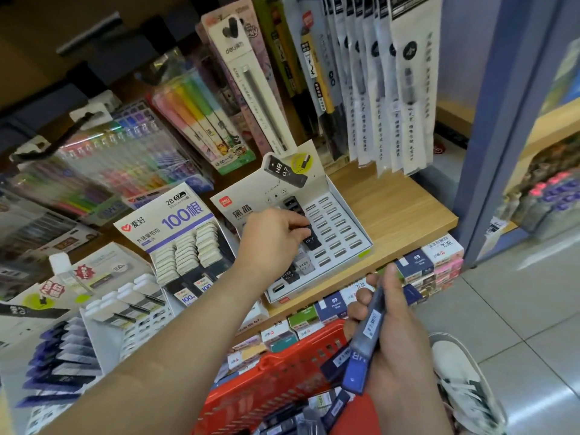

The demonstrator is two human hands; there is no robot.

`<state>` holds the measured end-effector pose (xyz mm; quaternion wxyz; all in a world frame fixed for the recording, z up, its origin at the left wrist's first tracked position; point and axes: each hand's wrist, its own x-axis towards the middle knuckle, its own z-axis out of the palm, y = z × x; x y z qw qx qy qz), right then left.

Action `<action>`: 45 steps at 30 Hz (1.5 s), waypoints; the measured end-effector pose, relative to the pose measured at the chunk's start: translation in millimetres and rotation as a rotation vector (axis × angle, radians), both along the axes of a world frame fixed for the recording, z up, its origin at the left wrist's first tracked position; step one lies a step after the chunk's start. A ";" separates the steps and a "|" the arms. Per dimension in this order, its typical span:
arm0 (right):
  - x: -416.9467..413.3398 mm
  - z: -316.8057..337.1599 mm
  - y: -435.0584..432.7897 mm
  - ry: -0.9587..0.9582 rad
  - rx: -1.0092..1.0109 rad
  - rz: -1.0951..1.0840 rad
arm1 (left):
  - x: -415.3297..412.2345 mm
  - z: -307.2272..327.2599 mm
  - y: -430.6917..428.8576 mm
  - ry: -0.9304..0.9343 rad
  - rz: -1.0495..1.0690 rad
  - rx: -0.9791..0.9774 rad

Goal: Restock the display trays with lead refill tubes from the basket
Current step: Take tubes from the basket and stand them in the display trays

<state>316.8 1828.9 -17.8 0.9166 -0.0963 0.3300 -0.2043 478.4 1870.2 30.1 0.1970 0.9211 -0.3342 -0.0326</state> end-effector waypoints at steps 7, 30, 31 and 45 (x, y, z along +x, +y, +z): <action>0.6 -1.2 2.9 0.067 -0.212 0.176 | 4.4 -9.2 -12.7 -0.147 -0.025 0.106; 5.5 16.6 18.9 -0.201 -0.301 0.234 | -69.5 36.5 56.9 0.792 0.417 -0.908; 7.6 19.0 20.7 -0.207 -0.307 0.196 | -75.7 33.1 61.8 0.798 0.437 -0.924; 13.1 16.8 44.7 -0.104 -0.610 0.465 | -90.0 24.2 124.7 0.723 0.065 -0.423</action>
